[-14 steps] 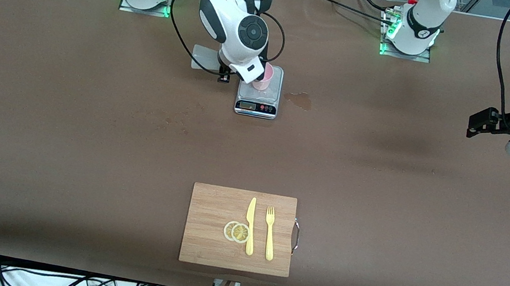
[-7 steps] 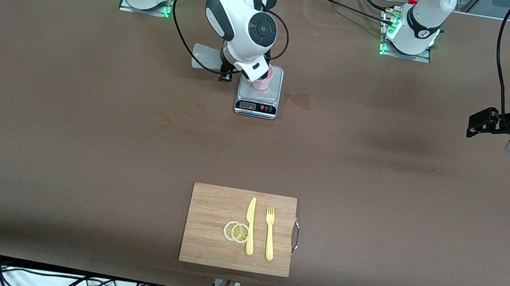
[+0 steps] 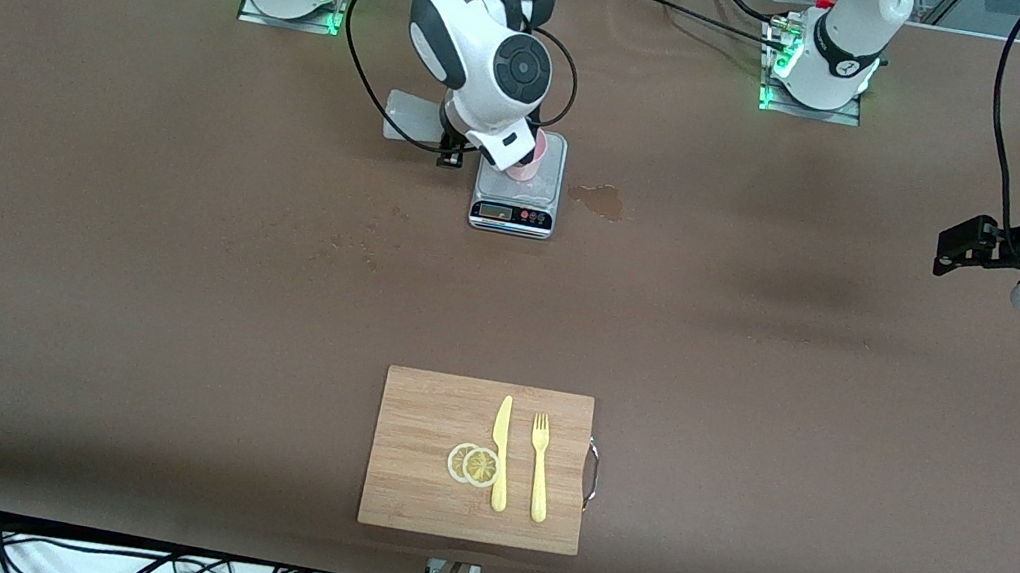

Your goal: Add sauce to pink cup with both arms

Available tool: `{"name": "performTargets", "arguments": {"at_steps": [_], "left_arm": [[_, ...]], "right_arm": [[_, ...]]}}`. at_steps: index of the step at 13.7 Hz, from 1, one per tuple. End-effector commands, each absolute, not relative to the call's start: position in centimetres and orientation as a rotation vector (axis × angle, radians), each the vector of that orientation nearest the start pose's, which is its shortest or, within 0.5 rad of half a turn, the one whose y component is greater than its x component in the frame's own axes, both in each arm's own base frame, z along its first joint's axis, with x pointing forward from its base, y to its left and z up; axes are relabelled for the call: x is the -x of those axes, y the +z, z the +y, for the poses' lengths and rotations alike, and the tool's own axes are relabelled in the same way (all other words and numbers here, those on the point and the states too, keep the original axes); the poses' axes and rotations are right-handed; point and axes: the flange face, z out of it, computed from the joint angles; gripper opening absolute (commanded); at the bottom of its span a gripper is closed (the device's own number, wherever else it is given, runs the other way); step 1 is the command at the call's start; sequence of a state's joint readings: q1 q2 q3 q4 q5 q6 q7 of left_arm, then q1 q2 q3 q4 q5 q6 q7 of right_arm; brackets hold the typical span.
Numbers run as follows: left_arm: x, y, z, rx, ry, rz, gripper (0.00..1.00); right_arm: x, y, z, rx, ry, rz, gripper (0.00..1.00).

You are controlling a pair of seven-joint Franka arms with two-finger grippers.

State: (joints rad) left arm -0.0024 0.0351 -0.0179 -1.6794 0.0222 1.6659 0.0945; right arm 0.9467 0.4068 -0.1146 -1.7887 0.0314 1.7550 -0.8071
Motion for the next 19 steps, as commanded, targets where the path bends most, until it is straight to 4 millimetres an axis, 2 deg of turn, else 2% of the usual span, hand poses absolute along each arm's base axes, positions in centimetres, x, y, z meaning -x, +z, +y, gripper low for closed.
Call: {"name": "performTargets", "arguments": {"at_steps": [1, 4, 7, 10, 13, 14, 16, 17, 19], "left_arm": [[-57.0, 56.5, -0.7, 3.121, 0.087, 0.194, 1.00], [-57.0, 56.4, -0.2, 3.121, 0.090, 0.187, 1.00], [-57.0, 56.4, -0.3, 3.121, 0.090, 0.187, 1.00], [-57.0, 56.5, -0.4, 3.121, 0.087, 0.187, 1.00], [-57.0, 56.6, -0.7, 3.121, 0.085, 0.187, 1.00], [-57.0, 56.7, -1.1, 3.120, 0.085, 0.197, 1.00], [-56.9, 56.6, -1.5, 3.120, 0.092, 0.204, 1.00], [-56.9, 56.6, -1.5, 3.120, 0.094, 0.206, 1.00], [-56.9, 56.6, -1.3, 3.120, 0.094, 0.201, 1.00]], "right_arm": [[-40.6, 32.0, 43.9, -2.169, -0.664, 2.262, 0.00], [-43.3, 34.6, 41.1, -2.275, -0.601, 2.353, 0.00], [-47.7, 37.2, 36.0, -2.380, -0.470, 2.484, 0.00], [-52.4, 39.0, 29.1, -2.456, -0.252, 2.648, 0.00], [-56.5, 39.3, 19.3, -2.497, 0.102, 2.851, 0.00], [-57.4, 39.0, 15.9, -2.484, 0.240, 2.921, 0.00], [-58.6, 36.2, 8.6, -2.446, 0.533, 3.058, 0.00], [-58.9, 33.9, 5.5, -2.405, 0.712, 3.124, 0.00], [-58.6, 28.9, 1.3, -2.345, 1.078, 3.199, 0.00]]}}
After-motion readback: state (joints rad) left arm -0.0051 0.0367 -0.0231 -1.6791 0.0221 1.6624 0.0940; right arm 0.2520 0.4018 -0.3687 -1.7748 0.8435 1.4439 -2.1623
